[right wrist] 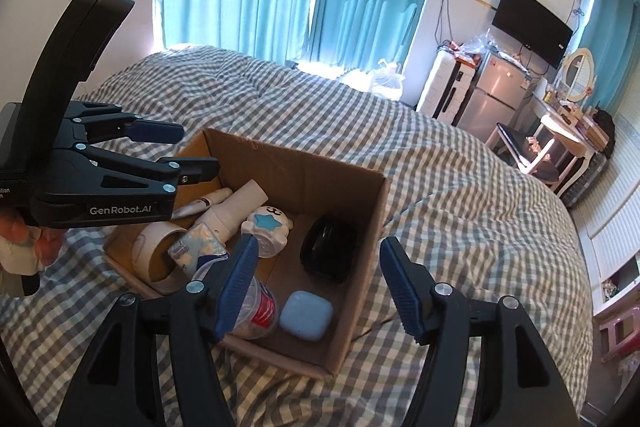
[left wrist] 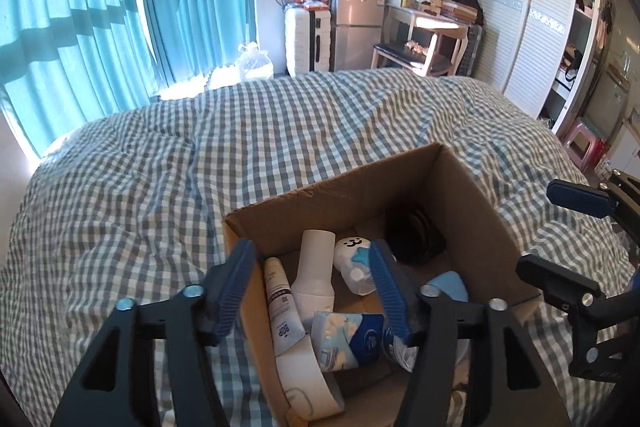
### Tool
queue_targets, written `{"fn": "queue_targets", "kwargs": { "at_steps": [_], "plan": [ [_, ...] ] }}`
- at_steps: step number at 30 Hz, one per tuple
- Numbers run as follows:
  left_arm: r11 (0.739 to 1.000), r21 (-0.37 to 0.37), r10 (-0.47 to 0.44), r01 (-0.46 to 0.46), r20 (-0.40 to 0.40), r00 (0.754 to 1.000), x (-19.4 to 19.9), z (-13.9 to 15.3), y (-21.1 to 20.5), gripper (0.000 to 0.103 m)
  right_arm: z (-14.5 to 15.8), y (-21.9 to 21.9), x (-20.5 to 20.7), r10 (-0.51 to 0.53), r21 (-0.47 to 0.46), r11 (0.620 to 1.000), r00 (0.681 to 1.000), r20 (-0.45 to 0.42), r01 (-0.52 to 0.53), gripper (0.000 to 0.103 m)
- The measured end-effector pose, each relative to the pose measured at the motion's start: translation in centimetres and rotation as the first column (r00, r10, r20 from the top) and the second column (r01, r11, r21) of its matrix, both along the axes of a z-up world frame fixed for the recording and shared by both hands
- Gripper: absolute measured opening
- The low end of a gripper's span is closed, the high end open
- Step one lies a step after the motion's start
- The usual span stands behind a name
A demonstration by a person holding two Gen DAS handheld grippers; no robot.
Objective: Organize objects
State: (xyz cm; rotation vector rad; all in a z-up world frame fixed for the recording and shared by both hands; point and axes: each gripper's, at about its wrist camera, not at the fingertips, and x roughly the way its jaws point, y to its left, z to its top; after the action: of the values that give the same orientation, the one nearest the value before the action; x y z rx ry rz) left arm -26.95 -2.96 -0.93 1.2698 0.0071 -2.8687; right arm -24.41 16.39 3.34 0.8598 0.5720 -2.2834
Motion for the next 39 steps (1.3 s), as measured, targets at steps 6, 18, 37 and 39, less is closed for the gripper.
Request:
{"fn": "queue_targets", "kwargs": {
  "at_steps": [6,18,37,39],
  "plan": [
    [1.0,-0.013,0.011,-0.011,-0.052,0.999,2.4,2.8,-0.4,0.07,2.5,0.9,2.1,-0.017,-0.015,1.0,0.999,-0.043,0.017,0.069],
    [0.999,-0.023,0.035,-0.04,-0.192,0.981,8.2,8.8,-0.6,0.081,7.3,3.2,6.7,-0.075,-0.087,0.994,0.991,-0.109,0.065,0.081],
    [0.994,0.0,0.098,-0.109,-0.438,0.893,17.6,10.4,0.2,0.102,7.7,5.6,12.8,-0.2,-0.256,0.957,0.948,-0.246,0.135,0.1],
    [0.994,0.025,0.105,-0.105,-0.449,0.887,18.3,9.4,0.2,0.103,7.1,5.9,12.9,-0.213,-0.29,0.947,0.947,-0.24,0.139,0.1]
  ]
}}
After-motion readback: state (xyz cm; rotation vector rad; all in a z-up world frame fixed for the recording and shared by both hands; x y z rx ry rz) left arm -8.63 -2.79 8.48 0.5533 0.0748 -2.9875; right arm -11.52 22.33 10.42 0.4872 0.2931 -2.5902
